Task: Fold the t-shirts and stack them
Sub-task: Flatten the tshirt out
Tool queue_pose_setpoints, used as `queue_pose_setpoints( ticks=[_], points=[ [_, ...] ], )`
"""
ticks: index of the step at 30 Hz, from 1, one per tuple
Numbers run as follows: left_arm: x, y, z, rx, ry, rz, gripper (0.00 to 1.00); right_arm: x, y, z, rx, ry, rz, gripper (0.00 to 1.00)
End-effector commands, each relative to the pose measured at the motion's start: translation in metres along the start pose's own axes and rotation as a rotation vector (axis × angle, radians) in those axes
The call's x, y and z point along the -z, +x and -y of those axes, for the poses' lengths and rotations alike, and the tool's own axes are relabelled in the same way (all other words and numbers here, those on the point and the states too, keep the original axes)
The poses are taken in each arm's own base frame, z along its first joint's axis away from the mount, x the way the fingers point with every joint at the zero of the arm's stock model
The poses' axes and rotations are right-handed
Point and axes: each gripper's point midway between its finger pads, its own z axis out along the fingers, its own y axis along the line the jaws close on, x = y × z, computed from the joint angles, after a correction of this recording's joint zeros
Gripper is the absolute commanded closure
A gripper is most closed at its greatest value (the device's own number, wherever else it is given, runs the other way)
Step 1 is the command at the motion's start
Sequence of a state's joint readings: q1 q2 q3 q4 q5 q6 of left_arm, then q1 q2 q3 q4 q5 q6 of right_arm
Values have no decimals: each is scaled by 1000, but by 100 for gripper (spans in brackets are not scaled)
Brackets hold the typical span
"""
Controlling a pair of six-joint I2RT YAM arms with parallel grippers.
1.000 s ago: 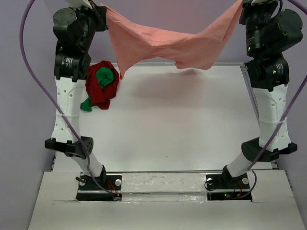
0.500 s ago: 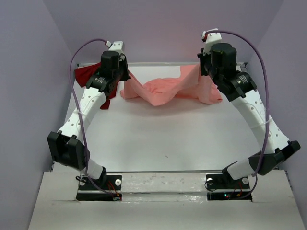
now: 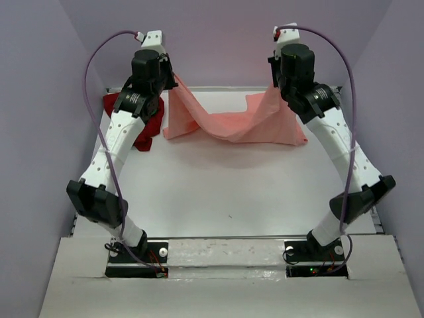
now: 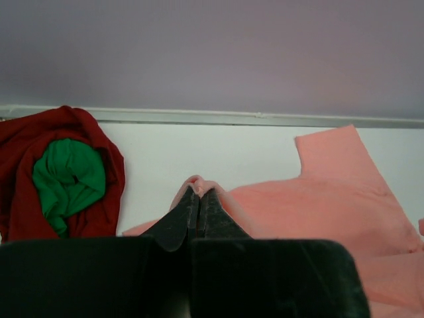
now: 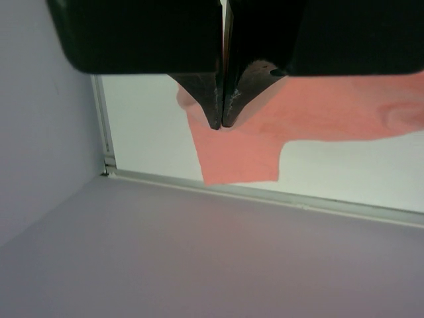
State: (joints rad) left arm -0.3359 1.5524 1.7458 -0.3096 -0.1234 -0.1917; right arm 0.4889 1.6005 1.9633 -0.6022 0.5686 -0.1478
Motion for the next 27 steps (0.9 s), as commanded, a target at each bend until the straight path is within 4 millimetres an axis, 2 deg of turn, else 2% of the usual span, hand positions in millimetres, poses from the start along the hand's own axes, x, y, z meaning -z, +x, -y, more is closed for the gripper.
queue_pose_setpoints(
  ticks=[1,2,3,4,5,6,8,9,11,13,16,17,18,19,20,21,23,24,26,27],
  points=[
    [-23,-52,4,-7,10,112,100,-29,-86,25,-21,89,245,100],
    [-33,-73,8,-12,20,149,100,-59,-78,19,9,83,226,100],
    [-40,-79,8,-18,21,157,100,-56,-105,32,-7,102,293,100],
    [-45,-82,7,-22,23,147,100,-63,-110,35,-1,112,308,100],
    [-59,-101,4,-12,20,185,100,-72,-114,36,9,111,322,100],
    [-68,-101,1,-17,18,181,100,-90,-111,42,9,135,333,100],
    [-80,-109,0,-15,42,202,100,-95,-118,44,10,134,366,100],
    [-88,-112,-8,-9,48,218,100,-98,-124,45,28,152,394,100],
    [-88,-122,-4,-22,87,258,100,-90,-136,55,22,164,433,100],
    [-76,-131,-2,-55,112,284,100,-74,-150,63,15,166,466,100],
    [-41,-159,6,-50,145,360,100,-44,-168,76,-3,159,507,100],
    [-28,-169,15,-40,188,389,100,-22,-181,86,-18,158,540,100],
    [-2,-185,25,-41,235,427,100,-8,-188,91,-34,150,558,100],
    [11,-195,30,-26,259,458,100,16,-200,98,-52,147,595,100],
    [25,-203,33,-22,275,481,100,27,-204,103,-59,145,608,100],
    [50,-221,40,-23,304,530,100,35,-206,108,-64,154,613,100],
    [77,-234,51,-33,360,570,100,52,-210,113,-65,158,627,100],
    [100,-244,55,-31,378,602,100,74,-216,119,-81,155,653,100],
    [119,-248,61,-31,414,611,100,84,-212,116,-73,137,640,100],
    [136,-252,63,-24,427,623,100,107,-216,120,-88,140,659,100]
  ],
)
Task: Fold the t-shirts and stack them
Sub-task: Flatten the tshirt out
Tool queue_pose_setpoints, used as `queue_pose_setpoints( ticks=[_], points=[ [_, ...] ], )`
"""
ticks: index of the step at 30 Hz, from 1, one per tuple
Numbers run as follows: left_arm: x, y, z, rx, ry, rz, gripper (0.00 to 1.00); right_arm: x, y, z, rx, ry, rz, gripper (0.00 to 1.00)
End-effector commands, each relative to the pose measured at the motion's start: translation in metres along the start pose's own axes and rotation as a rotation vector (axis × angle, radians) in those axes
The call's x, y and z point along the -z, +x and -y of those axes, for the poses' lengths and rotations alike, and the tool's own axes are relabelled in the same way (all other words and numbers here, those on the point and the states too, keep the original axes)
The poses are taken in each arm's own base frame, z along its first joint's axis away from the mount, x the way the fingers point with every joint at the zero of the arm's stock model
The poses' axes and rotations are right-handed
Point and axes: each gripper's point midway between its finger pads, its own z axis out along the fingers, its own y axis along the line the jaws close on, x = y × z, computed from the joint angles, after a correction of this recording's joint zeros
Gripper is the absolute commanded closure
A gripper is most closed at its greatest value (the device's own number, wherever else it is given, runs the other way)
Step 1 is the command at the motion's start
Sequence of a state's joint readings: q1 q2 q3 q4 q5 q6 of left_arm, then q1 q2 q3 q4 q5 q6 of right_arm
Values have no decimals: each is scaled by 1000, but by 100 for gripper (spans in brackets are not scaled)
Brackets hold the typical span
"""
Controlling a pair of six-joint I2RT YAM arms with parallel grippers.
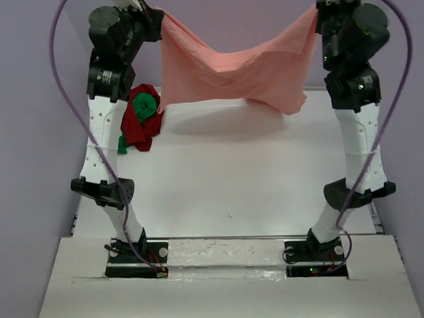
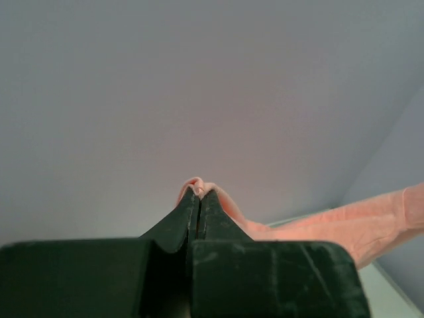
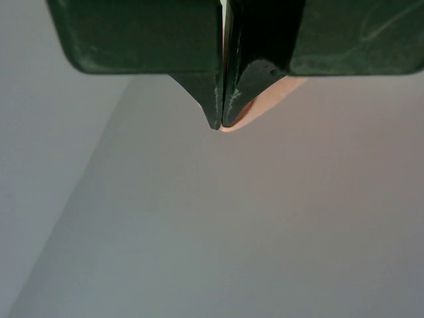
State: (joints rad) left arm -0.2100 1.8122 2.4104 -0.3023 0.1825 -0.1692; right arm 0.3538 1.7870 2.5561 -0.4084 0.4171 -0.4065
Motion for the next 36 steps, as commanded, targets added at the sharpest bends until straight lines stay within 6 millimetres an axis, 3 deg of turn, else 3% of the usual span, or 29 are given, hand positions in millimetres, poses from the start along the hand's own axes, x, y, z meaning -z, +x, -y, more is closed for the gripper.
queue_pose_setpoints(
  ticks=[1,2,3,5,7,9,10,11,14,17,18,20,21,23,24,26,27,28,29,31,32,33,36],
  points=[
    [88,-123,64,-19,177,274,100,51,-66,28,-54,26,124,100],
    [85,-117,61,-11,166,257,100,57,-67,27,-42,28,117,100],
    [97,-122,64,-9,164,264,100,64,-69,35,-38,79,112,100],
    [104,-117,62,-16,139,239,100,80,-78,31,14,84,111,100],
    [118,-118,64,-44,112,240,100,106,-100,39,-3,86,146,100],
    [128,-118,68,-58,108,235,100,121,-110,42,-11,93,160,100],
    [138,-121,69,-69,94,237,100,134,-118,59,8,136,164,100],
    [142,-122,70,-72,89,239,100,140,-123,55,2,129,173,100],
    [147,-118,65,-85,65,231,100,148,-132,67,15,184,186,100],
    [135,-109,58,-90,32,202,100,143,-138,58,21,172,204,100],
    [123,-104,54,-94,18,189,100,136,-139,42,41,149,219,100],
    [107,-95,47,-101,-5,166,100,129,-145,35,48,153,250,100],
    [88,-88,43,-108,-13,152,100,111,-138,17,92,151,251,100],
    [68,-77,34,-111,-42,136,100,93,-137,24,73,201,270,100],
    [48,-66,25,-112,-61,124,100,78,-128,14,102,175,264,100],
    [28,-60,19,-97,-47,133,100,36,-92,10,66,176,223,100],
    [11,-49,9,-89,-53,120,100,13,-65,-14,56,110,186,100],
    [2,-42,5,-84,-47,114,100,9,-64,-5,45,121,191,100],
    [-15,-29,-4,-77,-49,107,100,-13,-43,-7,70,107,177,100],
    [-26,-25,-19,-68,-59,114,100,-36,-16,-15,52,90,154,100],
    [-32,-19,-24,-66,-57,107,100,-46,-6,-1,52,111,147,100],
    [-39,-10,-36,-65,-70,94,100,-50,-5,-1,31,88,159,100],
    [-40,-10,-48,-77,-96,97,100,-53,-5,20,2,98,171,100]
  ],
)
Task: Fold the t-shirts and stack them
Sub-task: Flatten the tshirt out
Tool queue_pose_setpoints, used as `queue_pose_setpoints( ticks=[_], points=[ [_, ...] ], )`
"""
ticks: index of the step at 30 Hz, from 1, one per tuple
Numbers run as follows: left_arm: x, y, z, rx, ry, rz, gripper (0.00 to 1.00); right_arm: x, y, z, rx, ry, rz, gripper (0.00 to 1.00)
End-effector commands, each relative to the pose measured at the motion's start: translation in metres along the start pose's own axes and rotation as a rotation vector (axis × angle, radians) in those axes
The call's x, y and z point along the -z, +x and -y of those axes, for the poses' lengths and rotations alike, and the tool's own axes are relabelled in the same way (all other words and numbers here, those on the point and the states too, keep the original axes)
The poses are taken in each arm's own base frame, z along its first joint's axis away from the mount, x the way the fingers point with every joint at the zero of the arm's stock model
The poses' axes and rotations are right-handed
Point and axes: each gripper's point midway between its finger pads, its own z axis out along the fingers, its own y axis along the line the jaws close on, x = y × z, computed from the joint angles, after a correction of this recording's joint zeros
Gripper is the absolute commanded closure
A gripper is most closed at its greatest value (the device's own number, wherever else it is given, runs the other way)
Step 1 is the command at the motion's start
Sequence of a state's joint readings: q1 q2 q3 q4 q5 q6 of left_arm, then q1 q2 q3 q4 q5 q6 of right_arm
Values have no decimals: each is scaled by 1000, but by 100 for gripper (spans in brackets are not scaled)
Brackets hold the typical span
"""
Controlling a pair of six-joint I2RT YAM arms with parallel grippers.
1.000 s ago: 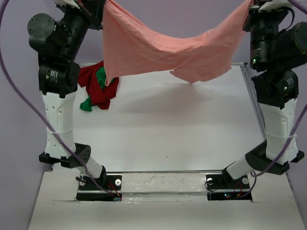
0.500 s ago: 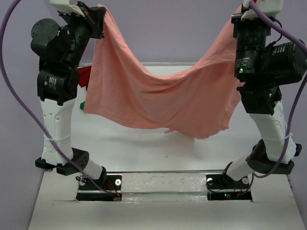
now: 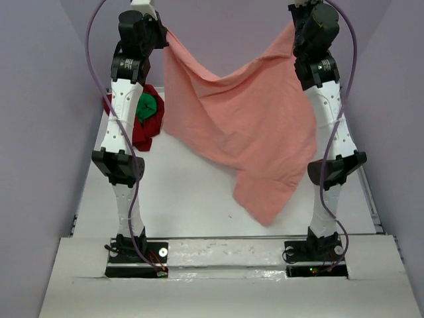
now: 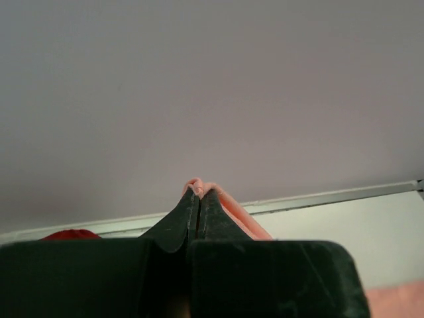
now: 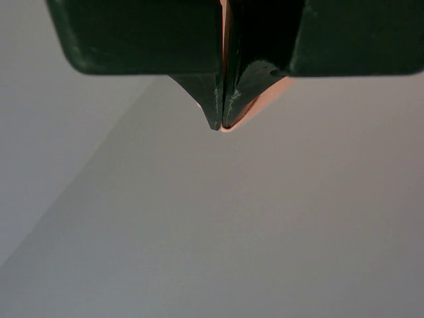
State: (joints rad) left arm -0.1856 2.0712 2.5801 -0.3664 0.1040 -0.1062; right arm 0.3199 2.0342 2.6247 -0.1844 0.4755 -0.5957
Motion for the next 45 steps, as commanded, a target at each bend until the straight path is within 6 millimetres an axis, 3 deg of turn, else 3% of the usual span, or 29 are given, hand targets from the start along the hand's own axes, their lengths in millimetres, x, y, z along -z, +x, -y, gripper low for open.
queue_pose_setpoints(
  ticks=[1,3,5,6,8,9,10,11,13,15,17,18,20,21,26,29,30,31,32,33,34,35,36,37,38,40,42,43,45],
  points=[
    [36,-90,-4,-19,16,228,100,17,-63,57,-190,12,166,100],
    [53,-104,-7,-19,8,245,100,34,-85,78,-200,22,201,100],
    [70,-114,-5,-25,-1,253,100,46,-95,90,-215,28,208,100],
    [88,-125,-2,-24,-2,268,100,64,-113,108,-230,32,239,100],
    [107,-133,3,-17,3,273,100,76,-120,119,-245,38,244,100],
    [129,-149,9,-21,13,304,100,80,-118,120,-242,32,227,100],
    [134,-146,10,-13,14,292,100,97,-130,137,-256,48,249,100],
    [158,-161,16,-16,20,325,100,101,-127,126,-259,20,232,100],
    [169,-157,17,-9,5,312,100,124,-140,127,-258,15,235,100],
    [198,-170,26,-13,19,342,100,136,-144,114,-247,-3,226,100],
    [210,-166,30,-15,11,333,100,154,-151,120,-217,22,213,100],
    [230,-174,34,-12,14,357,100,165,-159,110,-228,-11,217,100],
    [240,-168,36,-10,16,346,100,179,-162,120,-214,22,201,100],
    [252,-168,37,-11,19,352,100,186,-162,115,-187,30,188,100],
    [268,-164,34,-11,-2,351,100,206,-166,130,-189,70,170,100],
    [258,-163,35,-6,2,336,100,205,-171,130,-179,86,178,100],
    [239,-156,33,-6,0,307,100,203,-174,128,-181,95,188,100],
    [238,-165,35,-7,5,327,100,201,-178,125,-175,88,206,100],
    [229,-164,35,-7,8,316,100,193,-179,105,-142,73,205,100],
    [201,-152,31,-5,0,278,100,191,-187,107,-156,82,225,100],
    [192,-152,31,-6,4,277,100,186,-190,105,-155,91,237,100],
    [170,-149,32,-4,17,268,100,171,-192,94,-142,107,254,100],
    [170,-163,35,-3,27,308,100,161,-192,88,-125,108,269,100],
    [159,-162,37,3,45,310,100,150,-189,82,-167,103,273,100],
    [131,-145,35,8,51,273,100,120,-161,64,-103,93,223,100],
    [111,-140,36,11,73,285,100,97,-148,54,-165,52,230,100],
    [79,-114,30,10,64,241,100,67,-114,30,-118,26,178,100],
    [72,-109,29,6,65,233,100,52,-96,39,-103,51,158,100],
    [49,-89,25,-7,62,201,100,37,-80,33,-132,15,147,100]
  ],
)
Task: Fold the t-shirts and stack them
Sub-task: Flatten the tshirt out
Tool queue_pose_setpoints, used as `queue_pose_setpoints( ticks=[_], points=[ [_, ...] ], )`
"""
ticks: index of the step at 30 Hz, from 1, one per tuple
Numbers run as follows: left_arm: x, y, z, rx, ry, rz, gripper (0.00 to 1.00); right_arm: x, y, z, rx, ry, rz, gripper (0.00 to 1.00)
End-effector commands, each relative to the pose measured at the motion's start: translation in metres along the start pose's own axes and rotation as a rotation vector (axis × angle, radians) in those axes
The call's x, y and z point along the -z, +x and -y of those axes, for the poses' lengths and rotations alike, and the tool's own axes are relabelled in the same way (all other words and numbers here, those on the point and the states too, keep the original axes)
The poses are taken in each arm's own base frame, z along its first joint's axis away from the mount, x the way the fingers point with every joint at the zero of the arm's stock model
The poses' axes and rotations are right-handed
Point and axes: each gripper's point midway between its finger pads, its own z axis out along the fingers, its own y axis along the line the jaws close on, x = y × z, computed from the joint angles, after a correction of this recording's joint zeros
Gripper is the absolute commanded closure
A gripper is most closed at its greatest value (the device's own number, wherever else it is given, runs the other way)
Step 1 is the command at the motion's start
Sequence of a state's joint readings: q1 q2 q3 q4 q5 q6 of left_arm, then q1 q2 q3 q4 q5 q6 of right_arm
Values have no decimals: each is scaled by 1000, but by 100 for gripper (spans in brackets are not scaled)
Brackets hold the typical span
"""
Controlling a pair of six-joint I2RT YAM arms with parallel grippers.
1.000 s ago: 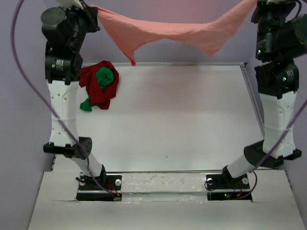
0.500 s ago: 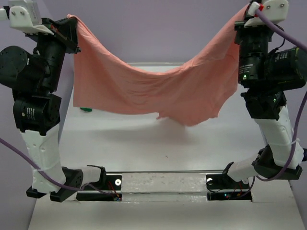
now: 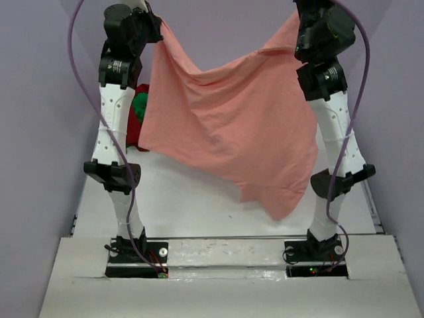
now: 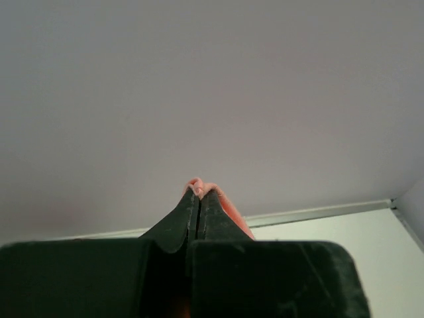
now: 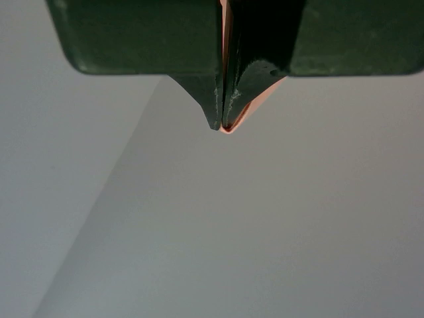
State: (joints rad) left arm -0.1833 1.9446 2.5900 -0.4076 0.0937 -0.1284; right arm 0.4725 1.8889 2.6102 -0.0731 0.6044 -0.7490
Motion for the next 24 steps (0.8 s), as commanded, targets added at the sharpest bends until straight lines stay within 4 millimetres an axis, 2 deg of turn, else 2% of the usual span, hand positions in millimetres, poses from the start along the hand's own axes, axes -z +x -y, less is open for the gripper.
queue_pose_setpoints(
  ticks=[1,4,6,7,8,9,10,11,12,13,14,15,17,18,19,20,21,22,23,24],
  points=[
    [-10,-21,10,-26,52,98,100,-30,38,-9,-111,-80,-7,100],
    [-19,-16,3,-37,37,104,100,-41,59,-5,-116,-88,-23,100],
    [-17,-20,0,-37,30,111,100,-42,59,0,-124,-89,-24,100],
    [-14,-23,1,-36,31,114,100,-38,46,8,-134,-88,-2,100],
    [-10,-29,1,-37,33,123,100,-38,48,6,-134,-92,-6,100],
    [-7,-31,2,-36,31,122,100,-32,34,19,-145,-81,15,100],
    [5,-43,5,-33,33,138,100,-29,27,25,-151,-78,25,100],
    [20,-60,11,-35,46,168,100,-19,7,43,-168,-66,52,100],
    [18,-55,10,-31,43,154,100,-14,-3,51,-181,-61,68,100],
    [34,-68,13,-27,41,173,100,-8,-9,59,-183,-55,73,100],
    [42,-75,15,-24,44,180,100,7,-34,80,-204,-38,112,100],
    [60,-90,19,-22,50,205,100,15,-41,80,-212,-48,114,100],
    [79,-100,28,-12,71,212,100,32,-58,89,-199,-36,129,100],
    [102,-117,35,-13,77,247,100,49,-78,105,-205,-15,162,100],
    [107,-114,37,-14,73,233,100,65,-95,98,-232,-41,179,100],
    [119,-117,43,-11,76,237,100,71,-87,95,-163,-17,132,100],
    [128,-119,47,-7,75,239,100,80,-94,98,-169,-18,137,100],
    [149,-127,47,-8,55,257,100,97,-101,97,-158,-37,125,100],
    [159,-130,51,-9,61,263,100,104,-104,101,-162,-27,122,100],
    [180,-139,61,-3,86,286,100,109,-108,103,-165,-19,121,100]
  ],
)
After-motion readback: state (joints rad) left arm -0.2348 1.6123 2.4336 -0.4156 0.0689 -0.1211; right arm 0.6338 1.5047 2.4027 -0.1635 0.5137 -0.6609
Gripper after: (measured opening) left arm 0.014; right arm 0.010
